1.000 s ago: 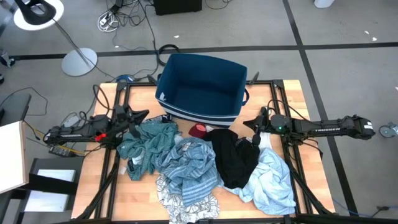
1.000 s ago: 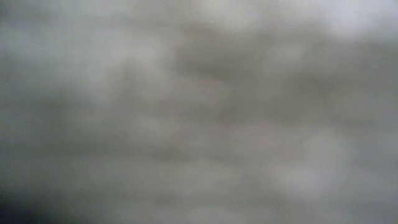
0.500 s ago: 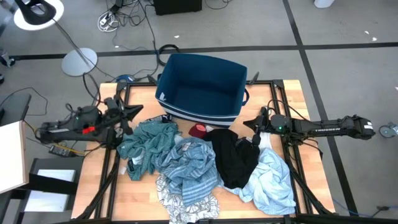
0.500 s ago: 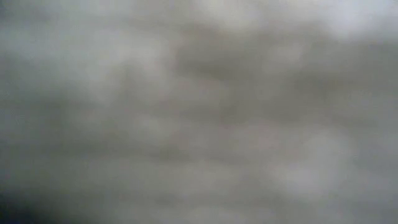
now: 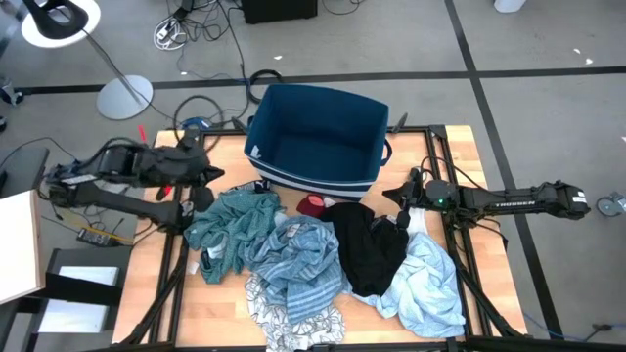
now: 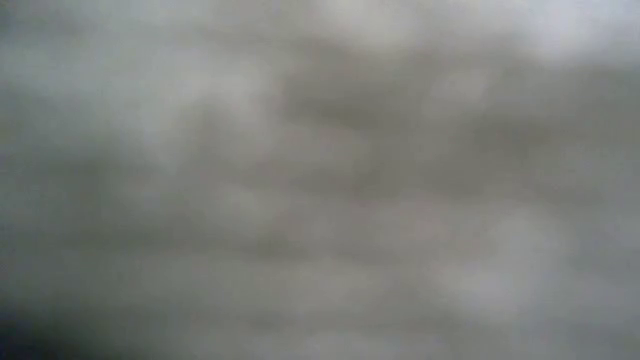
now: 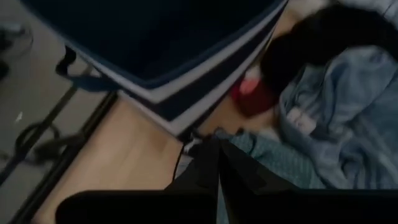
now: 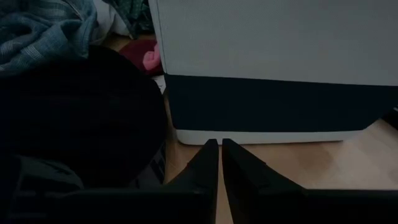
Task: Sort clothes
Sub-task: Put the blue, green polo shirt into the blue bin
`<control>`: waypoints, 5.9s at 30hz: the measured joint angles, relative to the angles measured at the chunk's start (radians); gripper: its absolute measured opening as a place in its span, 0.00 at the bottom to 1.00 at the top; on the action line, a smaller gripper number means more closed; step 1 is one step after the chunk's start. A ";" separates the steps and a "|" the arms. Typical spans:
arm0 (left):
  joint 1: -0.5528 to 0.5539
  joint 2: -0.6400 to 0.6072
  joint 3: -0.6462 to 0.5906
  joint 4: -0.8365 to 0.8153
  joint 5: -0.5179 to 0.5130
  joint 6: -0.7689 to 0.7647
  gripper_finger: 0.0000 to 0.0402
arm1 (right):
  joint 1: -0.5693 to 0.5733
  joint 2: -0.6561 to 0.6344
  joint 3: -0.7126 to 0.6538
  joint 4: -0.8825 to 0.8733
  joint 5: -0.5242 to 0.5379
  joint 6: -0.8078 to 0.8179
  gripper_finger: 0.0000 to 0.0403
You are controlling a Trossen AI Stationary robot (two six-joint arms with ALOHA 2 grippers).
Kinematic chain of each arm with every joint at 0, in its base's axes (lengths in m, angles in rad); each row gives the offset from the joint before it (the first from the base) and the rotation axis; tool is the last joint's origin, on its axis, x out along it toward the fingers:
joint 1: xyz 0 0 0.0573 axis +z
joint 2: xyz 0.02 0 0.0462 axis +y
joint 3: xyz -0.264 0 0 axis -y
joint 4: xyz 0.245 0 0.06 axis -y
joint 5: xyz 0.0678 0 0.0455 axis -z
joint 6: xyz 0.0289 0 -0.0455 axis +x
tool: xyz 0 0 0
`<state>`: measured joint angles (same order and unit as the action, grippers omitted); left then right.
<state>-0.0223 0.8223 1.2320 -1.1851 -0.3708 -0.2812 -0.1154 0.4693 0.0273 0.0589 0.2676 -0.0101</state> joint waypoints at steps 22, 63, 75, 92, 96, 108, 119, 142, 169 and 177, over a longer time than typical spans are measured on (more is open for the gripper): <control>0.001 0.132 0.028 -0.153 0.011 -0.225 0.28 | 0.000 0.000 0.000 0.000 0.000 0.000 0.06; -0.177 0.250 -0.419 0.296 0.217 -0.591 0.02 | 0.000 0.000 0.000 0.008 0.000 0.000 0.06; -0.177 0.237 -0.011 0.156 0.104 -0.479 0.00 | 0.000 0.000 0.000 0.019 0.000 0.000 0.06; -0.106 0.279 0.336 0.546 -0.161 0.017 0.00 | 0.000 0.000 0.000 0.032 0.000 0.000 0.06; -0.028 0.311 0.364 0.752 -0.208 0.152 0.00 | 0.000 0.000 0.000 0.041 0.000 0.000 0.06; 0.226 0.570 0.534 1.468 -0.103 0.562 0.00 | 0.000 0.000 0.000 0.046 0.000 0.000 0.06; 0.427 0.776 0.751 0.737 0.072 0.425 0.00 | 0.000 0.000 0.000 0.045 0.000 0.000 0.06; 0.474 0.801 0.758 0.073 0.186 0.196 0.24 | 0.000 0.000 0.000 0.055 0.000 0.000 0.06; -0.339 0.327 0.040 0.045 -0.425 -0.528 0.24 | 0.000 0.000 0.000 0.068 0.000 0.000 0.06; -0.357 0.309 -0.247 0.185 -0.479 -0.639 0.24 | 0.000 0.000 0.000 0.068 0.000 0.000 0.06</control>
<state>-0.3789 1.1311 0.9854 -1.0005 -0.8496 -0.9199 -0.1154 0.4690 0.0273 0.1268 0.2676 -0.0101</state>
